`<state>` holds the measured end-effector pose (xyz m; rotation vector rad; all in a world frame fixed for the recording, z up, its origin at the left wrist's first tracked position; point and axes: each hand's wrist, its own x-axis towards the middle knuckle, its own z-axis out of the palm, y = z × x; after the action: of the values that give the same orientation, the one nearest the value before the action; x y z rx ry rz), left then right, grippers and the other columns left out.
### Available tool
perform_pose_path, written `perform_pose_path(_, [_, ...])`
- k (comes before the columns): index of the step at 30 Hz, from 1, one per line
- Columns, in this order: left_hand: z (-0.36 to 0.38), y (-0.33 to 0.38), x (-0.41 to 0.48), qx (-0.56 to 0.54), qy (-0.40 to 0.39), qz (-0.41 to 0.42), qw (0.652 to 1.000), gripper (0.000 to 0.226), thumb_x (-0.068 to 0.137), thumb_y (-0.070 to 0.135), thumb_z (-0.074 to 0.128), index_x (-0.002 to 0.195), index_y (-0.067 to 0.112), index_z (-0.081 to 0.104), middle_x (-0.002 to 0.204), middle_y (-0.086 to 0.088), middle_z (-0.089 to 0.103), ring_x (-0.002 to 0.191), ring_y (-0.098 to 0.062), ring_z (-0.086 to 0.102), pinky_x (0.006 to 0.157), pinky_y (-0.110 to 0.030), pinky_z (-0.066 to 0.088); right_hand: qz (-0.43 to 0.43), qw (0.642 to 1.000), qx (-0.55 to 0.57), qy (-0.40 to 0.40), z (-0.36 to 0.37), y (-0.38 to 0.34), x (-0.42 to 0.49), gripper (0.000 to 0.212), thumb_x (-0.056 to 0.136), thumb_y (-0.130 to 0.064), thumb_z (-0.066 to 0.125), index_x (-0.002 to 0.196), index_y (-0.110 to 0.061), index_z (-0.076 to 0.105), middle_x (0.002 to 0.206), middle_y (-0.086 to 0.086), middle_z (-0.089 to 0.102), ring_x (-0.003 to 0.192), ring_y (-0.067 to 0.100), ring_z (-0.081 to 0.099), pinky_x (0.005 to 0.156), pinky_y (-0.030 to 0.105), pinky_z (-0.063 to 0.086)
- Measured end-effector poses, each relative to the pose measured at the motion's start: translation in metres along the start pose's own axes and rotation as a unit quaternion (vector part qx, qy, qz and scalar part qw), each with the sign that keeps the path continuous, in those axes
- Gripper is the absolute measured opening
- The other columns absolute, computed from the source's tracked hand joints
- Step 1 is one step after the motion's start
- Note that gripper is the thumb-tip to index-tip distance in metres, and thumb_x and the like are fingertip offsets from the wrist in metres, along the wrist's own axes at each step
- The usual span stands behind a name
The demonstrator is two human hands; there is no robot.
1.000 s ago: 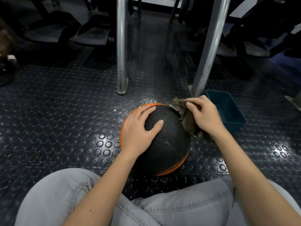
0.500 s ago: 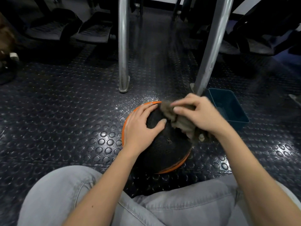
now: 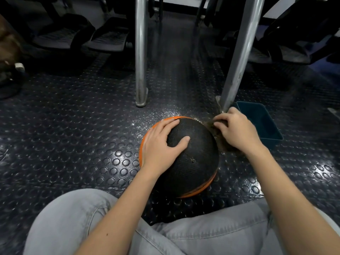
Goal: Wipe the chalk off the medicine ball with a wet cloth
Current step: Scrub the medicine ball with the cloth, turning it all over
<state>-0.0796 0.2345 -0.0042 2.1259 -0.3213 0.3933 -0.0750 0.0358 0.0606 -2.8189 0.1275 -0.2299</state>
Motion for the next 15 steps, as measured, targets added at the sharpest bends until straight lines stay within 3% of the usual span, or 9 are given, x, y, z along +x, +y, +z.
perform_pose_path(2, [0.0, -0.002, -0.001, 0.0, 0.009, 0.004, 1.0, 0.064, 0.072, 0.065, 0.046, 0.124, 0.032, 0.06, 0.119, 0.034, 0.041, 0.107, 0.019, 0.028, 0.099, -0.018, 0.025, -0.028, 0.987, 0.158, 0.009, -0.006, -0.003, -0.005, 0.016, 0.09, -0.02, 0.061, 0.102, -0.024, 0.07, 0.095, 0.002, 0.057, 0.097, 0.016, 0.056, 0.08, 0.022, 0.04])
perform_pose_path(4, [0.0, -0.002, -0.001, 0.001, 0.014, 0.009, 1.0, 0.063, 0.072, 0.064, 0.047, 0.122, 0.03, 0.061, 0.118, 0.033, 0.042, 0.107, 0.019, 0.03, 0.097, -0.015, 0.025, -0.083, 0.957, 0.274, -0.041, -0.009, -0.018, -0.013, 0.015, 0.086, -0.017, 0.066, 0.096, -0.027, 0.07, 0.092, 0.001, 0.062, 0.09, 0.009, 0.059, 0.081, 0.016, 0.042])
perform_pose_path(7, [0.001, 0.0, 0.0, 0.001, 0.005, 0.013, 1.0, 0.064, 0.072, 0.065, 0.046, 0.124, 0.031, 0.06, 0.117, 0.034, 0.041, 0.107, 0.021, 0.027, 0.096, -0.004, 0.017, -0.059, 0.987, 0.141, -0.045, 0.004, -0.015, -0.002, 0.016, 0.087, -0.021, 0.065, 0.1, -0.026, 0.072, 0.094, 0.002, 0.059, 0.095, 0.017, 0.058, 0.085, 0.028, 0.043])
perform_pose_path(9, [0.001, 0.0, 0.001, -0.001, 0.005, 0.01, 1.0, 0.064, 0.072, 0.066, 0.046, 0.124, 0.032, 0.059, 0.118, 0.035, 0.041, 0.108, 0.021, 0.026, 0.099, -0.01, 0.02, 0.014, 0.999, -0.008, -0.029, 0.003, -0.005, 0.001, 0.019, 0.091, -0.024, 0.059, 0.107, -0.024, 0.069, 0.102, 0.004, 0.055, 0.105, 0.025, 0.054, 0.087, 0.036, 0.043])
perform_pose_path(11, [0.001, -0.001, 0.0, -0.005, 0.005, 0.01, 1.0, 0.063, 0.071, 0.065, 0.047, 0.123, 0.032, 0.06, 0.119, 0.035, 0.042, 0.109, 0.018, 0.03, 0.1, -0.018, 0.026, 0.036, 0.998, 0.047, -0.014, 0.0, -0.001, -0.002, 0.018, 0.091, -0.023, 0.059, 0.106, -0.022, 0.07, 0.104, 0.006, 0.057, 0.106, 0.025, 0.054, 0.089, 0.035, 0.042])
perform_pose_path(13, [-0.001, -0.002, 0.0, -0.004, 0.005, 0.008, 1.0, 0.062, 0.071, 0.064, 0.048, 0.122, 0.031, 0.061, 0.119, 0.033, 0.044, 0.114, 0.013, 0.037, 0.101, -0.021, 0.029, -0.034, 0.983, 0.178, -0.017, -0.004, -0.015, -0.008, 0.015, 0.087, -0.018, 0.064, 0.1, -0.021, 0.073, 0.098, 0.007, 0.062, 0.098, 0.02, 0.058, 0.088, 0.03, 0.042])
perform_pose_path(15, [-0.001, -0.001, 0.002, 0.0, 0.0, 0.009, 1.0, 0.063, 0.071, 0.064, 0.049, 0.122, 0.029, 0.062, 0.119, 0.031, 0.045, 0.119, 0.004, 0.041, 0.103, -0.021, 0.028, -0.074, 0.972, 0.216, -0.047, -0.001, -0.028, -0.01, 0.015, 0.085, -0.017, 0.067, 0.097, -0.023, 0.073, 0.096, 0.005, 0.063, 0.094, 0.016, 0.059, 0.088, 0.028, 0.043])
